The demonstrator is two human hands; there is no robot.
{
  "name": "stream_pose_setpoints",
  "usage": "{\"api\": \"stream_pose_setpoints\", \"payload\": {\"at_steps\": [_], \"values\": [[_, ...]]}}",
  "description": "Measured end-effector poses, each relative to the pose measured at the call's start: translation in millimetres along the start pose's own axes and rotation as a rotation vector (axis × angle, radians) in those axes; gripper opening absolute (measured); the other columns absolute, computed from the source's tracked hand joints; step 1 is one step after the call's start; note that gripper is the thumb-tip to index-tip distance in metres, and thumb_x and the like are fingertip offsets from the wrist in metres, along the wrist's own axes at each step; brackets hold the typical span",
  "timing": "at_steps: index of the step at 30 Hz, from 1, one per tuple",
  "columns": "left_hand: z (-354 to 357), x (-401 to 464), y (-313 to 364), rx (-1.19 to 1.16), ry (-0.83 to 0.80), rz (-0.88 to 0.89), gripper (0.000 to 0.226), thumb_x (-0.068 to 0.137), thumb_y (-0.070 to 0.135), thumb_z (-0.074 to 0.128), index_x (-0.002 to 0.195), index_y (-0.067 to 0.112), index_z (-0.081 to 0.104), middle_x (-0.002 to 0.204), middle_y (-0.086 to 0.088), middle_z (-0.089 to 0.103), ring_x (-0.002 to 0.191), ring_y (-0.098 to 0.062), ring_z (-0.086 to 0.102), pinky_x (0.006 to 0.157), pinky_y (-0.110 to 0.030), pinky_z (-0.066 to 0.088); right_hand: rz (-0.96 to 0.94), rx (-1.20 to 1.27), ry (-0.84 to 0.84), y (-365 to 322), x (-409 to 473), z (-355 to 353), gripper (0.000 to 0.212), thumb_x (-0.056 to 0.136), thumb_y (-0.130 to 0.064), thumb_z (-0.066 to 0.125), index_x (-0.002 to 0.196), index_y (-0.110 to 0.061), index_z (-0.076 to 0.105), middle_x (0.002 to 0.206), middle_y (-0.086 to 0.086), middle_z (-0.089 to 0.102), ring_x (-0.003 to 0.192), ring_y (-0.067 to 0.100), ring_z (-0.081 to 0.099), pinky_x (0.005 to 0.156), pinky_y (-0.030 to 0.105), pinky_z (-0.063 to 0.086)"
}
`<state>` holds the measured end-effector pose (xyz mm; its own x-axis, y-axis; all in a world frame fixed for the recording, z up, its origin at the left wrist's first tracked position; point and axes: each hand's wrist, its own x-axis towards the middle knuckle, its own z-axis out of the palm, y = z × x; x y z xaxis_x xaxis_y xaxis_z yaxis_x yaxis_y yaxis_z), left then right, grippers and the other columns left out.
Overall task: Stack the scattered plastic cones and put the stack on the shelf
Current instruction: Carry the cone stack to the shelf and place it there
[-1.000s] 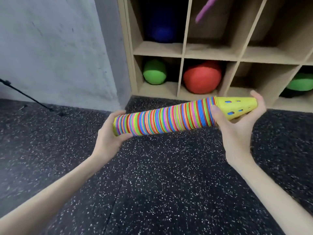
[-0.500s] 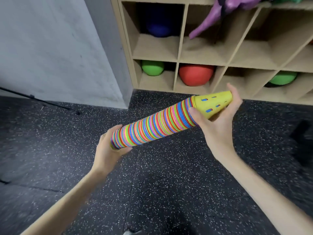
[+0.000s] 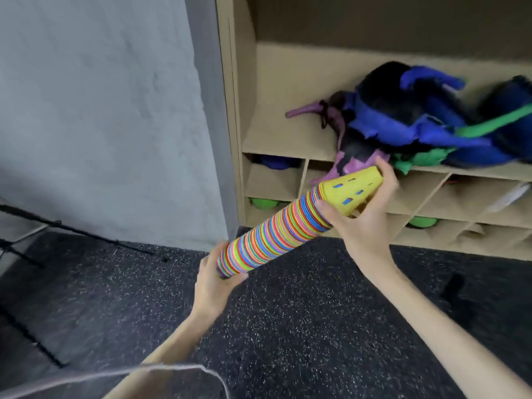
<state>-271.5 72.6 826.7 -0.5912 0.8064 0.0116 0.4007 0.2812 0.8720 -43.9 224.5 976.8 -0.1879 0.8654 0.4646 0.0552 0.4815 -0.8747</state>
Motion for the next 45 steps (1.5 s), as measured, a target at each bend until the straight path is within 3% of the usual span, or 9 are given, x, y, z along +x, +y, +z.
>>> {"api": "stream_pose_setpoints", "payload": {"at_steps": [8, 11, 14, 19, 26, 32, 37, 42, 45], "values": [[-9, 37, 33, -0.071, -0.045, 0.048, 0.08, 0.065, 0.047, 0.085, 0.134, 0.061, 0.046, 0.125, 0.014, 0.067, 0.118, -0.012, 0.063, 0.1, -0.048, 0.053, -0.033, 0.01, -0.019, -46, 35, 8, 0.111, 0.07, -0.025, 0.091, 0.153, -0.036, 0.019, 0.154, -0.028, 0.024, 0.147, 0.004, 0.03, 0.122, 0.045, 0.03], [0, 59, 37, -0.095, -0.062, 0.04, 0.077, 0.071, 0.032, 0.088, 0.136, 0.052, 0.05, 0.122, 0.02, 0.069, 0.117, -0.008, 0.064, 0.1, -0.046, 0.053, -0.031, -0.006, -0.092, -43, 64, 15, 0.116, 0.068, -0.025, 0.093, 0.154, -0.041, 0.016, 0.146, -0.048, 0.021, 0.145, -0.007, 0.025, 0.122, 0.041, 0.031], [14, 85, 36, -0.1, -0.056, 0.028, 0.074, 0.075, 0.017, 0.088, 0.131, 0.05, 0.054, 0.118, 0.022, 0.071, 0.111, 0.0, 0.066, 0.098, -0.037, 0.053, -0.04, -0.037, -0.122, -28, 95, 25, 0.119, 0.064, -0.033, 0.094, 0.156, -0.037, 0.018, 0.152, -0.042, 0.02, 0.144, -0.01, 0.024, 0.12, 0.033, 0.03], [41, 167, 53, -0.109, -0.023, 0.009, 0.074, 0.077, 0.012, 0.086, 0.121, 0.059, 0.049, 0.11, 0.032, 0.069, 0.103, 0.013, 0.063, 0.08, -0.009, 0.047, -0.059, -0.013, -0.141, 10, 179, 42, 0.123, 0.061, -0.042, 0.093, 0.157, -0.037, 0.017, 0.149, -0.045, 0.02, 0.148, 0.0, 0.023, 0.122, 0.047, 0.029], [76, 280, 58, -0.106, -0.019, -0.074, 0.072, 0.075, 0.009, 0.086, 0.126, 0.048, 0.053, 0.11, 0.029, 0.07, 0.103, 0.005, 0.067, 0.087, -0.026, 0.053, -0.042, -0.035, -0.366, 64, 299, 62, 0.125, 0.069, -0.011, 0.092, 0.154, -0.041, 0.006, 0.133, -0.064, 0.01, 0.133, -0.028, 0.019, 0.119, 0.037, 0.035], [112, 353, 32, -0.114, -0.025, -0.148, 0.071, 0.059, 0.043, 0.085, 0.124, 0.046, 0.056, 0.108, 0.025, 0.072, 0.1, 0.0, 0.069, 0.084, -0.031, 0.056, 0.022, -0.037, -0.422, 125, 366, 105, 0.118, 0.066, -0.025, 0.093, 0.152, -0.055, 0.017, 0.147, -0.048, 0.024, 0.141, -0.002, 0.037, 0.11, 0.052, 0.045], [139, 430, 7, -0.162, -0.077, -0.168, 0.072, 0.059, 0.057, 0.088, 0.122, 0.054, 0.054, 0.108, 0.026, 0.071, 0.099, 0.001, 0.069, 0.083, -0.031, 0.056, 0.061, -0.078, -0.426, 169, 429, 145, 0.114, 0.067, -0.022, 0.091, 0.147, -0.06, 0.02, 0.135, -0.054, 0.031, 0.125, -0.01, 0.047, 0.105, 0.05, 0.049], [163, 517, -18, -0.224, -0.118, -0.239, 0.084, 0.045, 0.07, 0.092, 0.119, 0.064, 0.053, 0.105, 0.012, 0.076, 0.096, -0.017, 0.075, 0.086, -0.05, 0.061, 0.071, -0.14, -0.422, 214, 486, 189, 0.108, 0.07, -0.025, 0.09, 0.141, -0.067, 0.021, 0.133, -0.049, 0.039, 0.127, 0.008, 0.055, 0.106, 0.048, 0.047], [177, 561, -30, -0.175, -0.114, -0.243, 0.078, 0.052, 0.068, 0.089, 0.117, 0.068, 0.046, 0.103, 0.012, 0.076, 0.094, -0.016, 0.074, 0.085, -0.043, 0.06, 0.078, -0.161, -0.438, 242, 521, 211, 0.105, 0.069, -0.027, 0.09, 0.136, -0.069, 0.021, 0.13, -0.046, 0.042, 0.122, 0.01, 0.058, 0.105, 0.048, 0.047]]}}
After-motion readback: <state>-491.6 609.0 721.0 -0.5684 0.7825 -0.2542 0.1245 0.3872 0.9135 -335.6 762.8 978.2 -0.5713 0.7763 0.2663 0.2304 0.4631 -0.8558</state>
